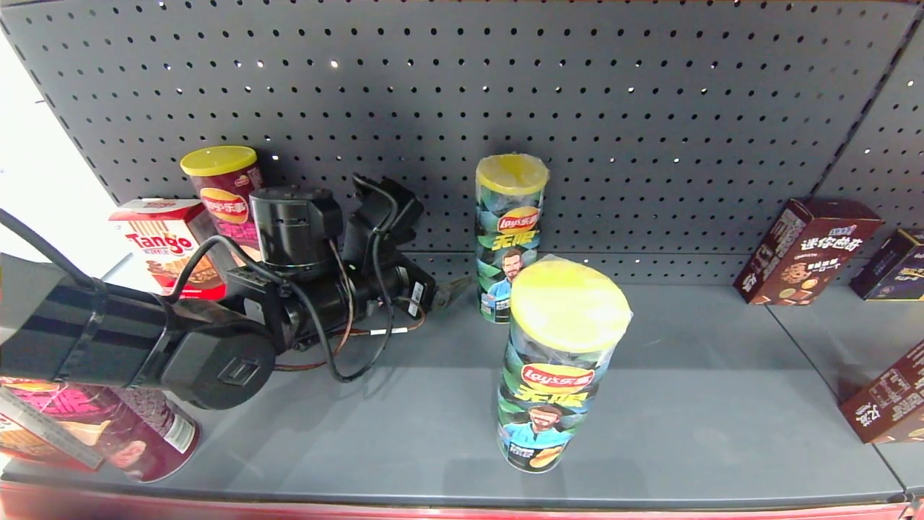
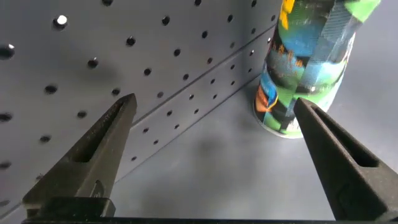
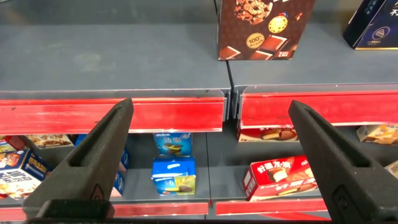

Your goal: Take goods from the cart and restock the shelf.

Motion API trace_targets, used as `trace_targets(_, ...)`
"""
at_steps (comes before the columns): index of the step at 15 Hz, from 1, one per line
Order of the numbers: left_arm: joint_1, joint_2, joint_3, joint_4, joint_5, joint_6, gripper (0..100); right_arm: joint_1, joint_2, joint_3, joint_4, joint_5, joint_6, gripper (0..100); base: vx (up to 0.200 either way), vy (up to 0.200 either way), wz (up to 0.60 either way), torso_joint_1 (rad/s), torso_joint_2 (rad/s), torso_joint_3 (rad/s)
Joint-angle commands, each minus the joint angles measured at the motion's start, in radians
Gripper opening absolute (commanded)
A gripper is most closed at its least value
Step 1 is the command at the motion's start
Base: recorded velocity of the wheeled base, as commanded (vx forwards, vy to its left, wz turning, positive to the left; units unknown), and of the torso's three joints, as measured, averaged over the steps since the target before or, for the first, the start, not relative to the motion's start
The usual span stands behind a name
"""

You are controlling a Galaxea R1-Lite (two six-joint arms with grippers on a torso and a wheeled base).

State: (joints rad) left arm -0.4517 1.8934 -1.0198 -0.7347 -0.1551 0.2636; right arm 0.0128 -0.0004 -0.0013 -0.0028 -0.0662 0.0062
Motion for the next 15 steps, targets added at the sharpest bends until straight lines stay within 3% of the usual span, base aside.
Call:
trace_targets(1, -0.004, 0.019, -0.013, 0.0, 0.003, 0.0, 100, 0.001, 0.0, 0.0, 0.0, 0.0, 0.0, 100, 0.0, 0.0, 0.0, 0.0, 0.0, 0.0)
trace_targets(15, -0.013, 0.055, -0.037, -0.005, 0.006, 0.005, 100, 0.001, 0.0, 0.001, 0.0, 0.0, 0.0, 100, 0.0, 0.0, 0.0, 0.0, 0.0, 0.0)
